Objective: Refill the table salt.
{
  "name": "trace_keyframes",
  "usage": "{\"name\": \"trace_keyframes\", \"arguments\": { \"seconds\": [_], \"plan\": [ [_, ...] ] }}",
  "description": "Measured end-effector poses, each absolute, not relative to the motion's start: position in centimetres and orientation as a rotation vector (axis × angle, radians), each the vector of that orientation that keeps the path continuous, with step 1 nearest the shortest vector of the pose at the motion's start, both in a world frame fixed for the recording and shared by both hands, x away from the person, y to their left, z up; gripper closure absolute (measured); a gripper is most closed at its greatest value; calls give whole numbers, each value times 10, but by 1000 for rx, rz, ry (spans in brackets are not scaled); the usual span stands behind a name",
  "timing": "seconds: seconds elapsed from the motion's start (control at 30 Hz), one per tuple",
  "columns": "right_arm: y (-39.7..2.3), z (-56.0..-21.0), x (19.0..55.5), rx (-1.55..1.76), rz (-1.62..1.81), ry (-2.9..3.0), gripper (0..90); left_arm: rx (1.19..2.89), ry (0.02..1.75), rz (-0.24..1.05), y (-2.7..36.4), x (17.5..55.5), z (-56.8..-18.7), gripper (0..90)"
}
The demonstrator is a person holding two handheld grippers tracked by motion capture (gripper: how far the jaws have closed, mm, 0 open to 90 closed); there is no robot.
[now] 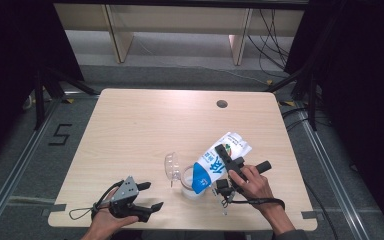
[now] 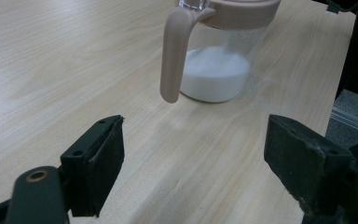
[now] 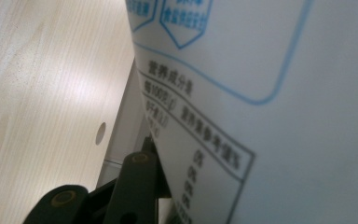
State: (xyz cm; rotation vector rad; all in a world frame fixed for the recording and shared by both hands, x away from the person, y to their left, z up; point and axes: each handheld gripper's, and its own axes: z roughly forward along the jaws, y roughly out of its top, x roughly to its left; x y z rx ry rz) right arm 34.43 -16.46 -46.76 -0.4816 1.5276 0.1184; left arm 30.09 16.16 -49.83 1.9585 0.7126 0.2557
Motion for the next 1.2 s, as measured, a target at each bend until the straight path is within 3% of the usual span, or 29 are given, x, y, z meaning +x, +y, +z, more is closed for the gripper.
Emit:
{"name": "trace_keyframes", "arguments": {
  "seconds": [1.2],
  "plan": [
    [-165, -467, 344, -485, 112, 1533, 723, 1964, 700, 263, 162, 301, -498, 198]
  ]
}}
